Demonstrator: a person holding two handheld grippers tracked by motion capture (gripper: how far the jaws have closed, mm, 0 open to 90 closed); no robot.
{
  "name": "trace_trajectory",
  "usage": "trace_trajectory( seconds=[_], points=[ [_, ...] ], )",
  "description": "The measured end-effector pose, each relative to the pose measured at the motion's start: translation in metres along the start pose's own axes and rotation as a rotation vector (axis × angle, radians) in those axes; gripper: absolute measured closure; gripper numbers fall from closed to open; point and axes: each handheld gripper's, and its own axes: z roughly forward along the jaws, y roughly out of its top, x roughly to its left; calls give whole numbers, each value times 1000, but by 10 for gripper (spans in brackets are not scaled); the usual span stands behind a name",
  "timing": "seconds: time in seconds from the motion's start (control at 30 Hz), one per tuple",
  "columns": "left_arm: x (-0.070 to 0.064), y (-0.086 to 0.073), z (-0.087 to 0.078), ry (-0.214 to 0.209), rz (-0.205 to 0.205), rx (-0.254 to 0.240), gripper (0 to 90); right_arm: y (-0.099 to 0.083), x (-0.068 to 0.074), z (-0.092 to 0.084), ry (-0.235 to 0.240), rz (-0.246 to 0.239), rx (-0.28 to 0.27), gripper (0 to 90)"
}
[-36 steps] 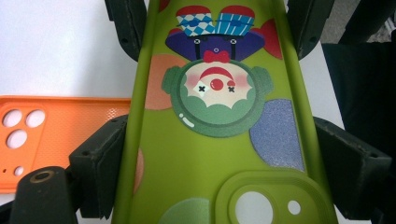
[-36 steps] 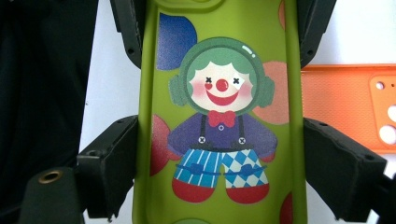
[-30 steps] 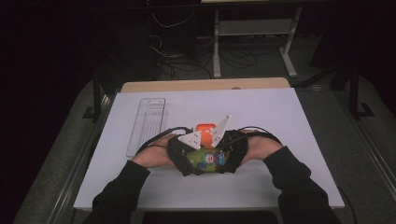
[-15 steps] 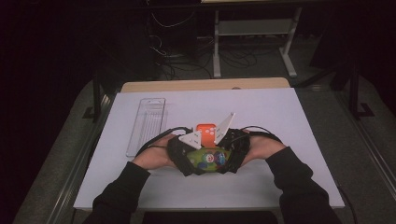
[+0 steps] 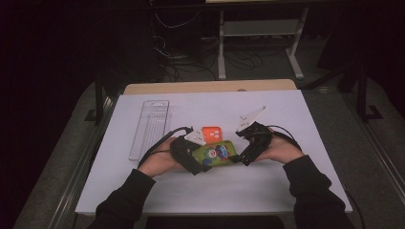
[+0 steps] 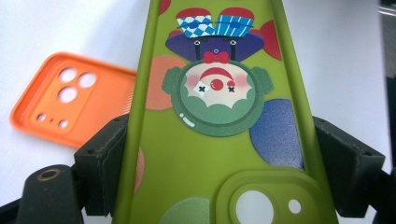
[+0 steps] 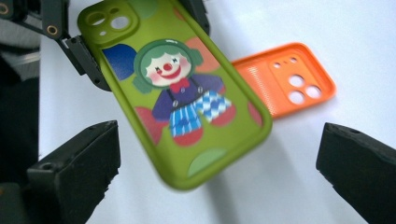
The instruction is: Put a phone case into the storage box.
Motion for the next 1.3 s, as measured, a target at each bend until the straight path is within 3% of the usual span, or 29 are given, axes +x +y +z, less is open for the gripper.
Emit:
trace_trajectory(
  seconds=[0.1, 0.13, 0.17, 0.27, 0.4, 0.57, 0.63, 0.67, 0.8, 0.9, 1.3],
  points=[
    [1, 1, 0, 56, -24, 33, 155, -9, -2, -2, -32, 70, -15, 0],
    [0, 1, 3, 74, -68, 7, 155, -11, -2, -2, -49, 99, -24, 0],
    [1, 1, 2, 88, -55, 33, 155, -13, -2, -3, -55, 137, -38, 0],
    [0, 1, 4, 113, -78, 23, 155, -20, -4, -3, -90, 172, -41, 0],
    [1, 2, 6, 152, -145, 2, 155, -27, -1, -2, -114, 210, -59, 0],
    [5, 0, 5, 167, -195, -5, 155, -34, 8, -2, -155, 279, -106, 0],
    [7, 0, 3, 170, -184, 8, 154, -37, 12, -2, -168, 280, -107, 0],
    [6, 0, 3, 177, -208, -4, 154, -39, 14, -2, -183, 284, -103, 0],
    [6, -1, 3, 182, -231, -14, 155, -47, 17, 0, -232, 300, -144, 0],
    [7, -2, 3, 184, -234, -8, 154, -52, 18, 3, -246, 348, -172, 0],
    [9, -3, 0, 182, -241, -14, 154, -53, 18, 18, -288, 322, -182, 0]
  ],
)
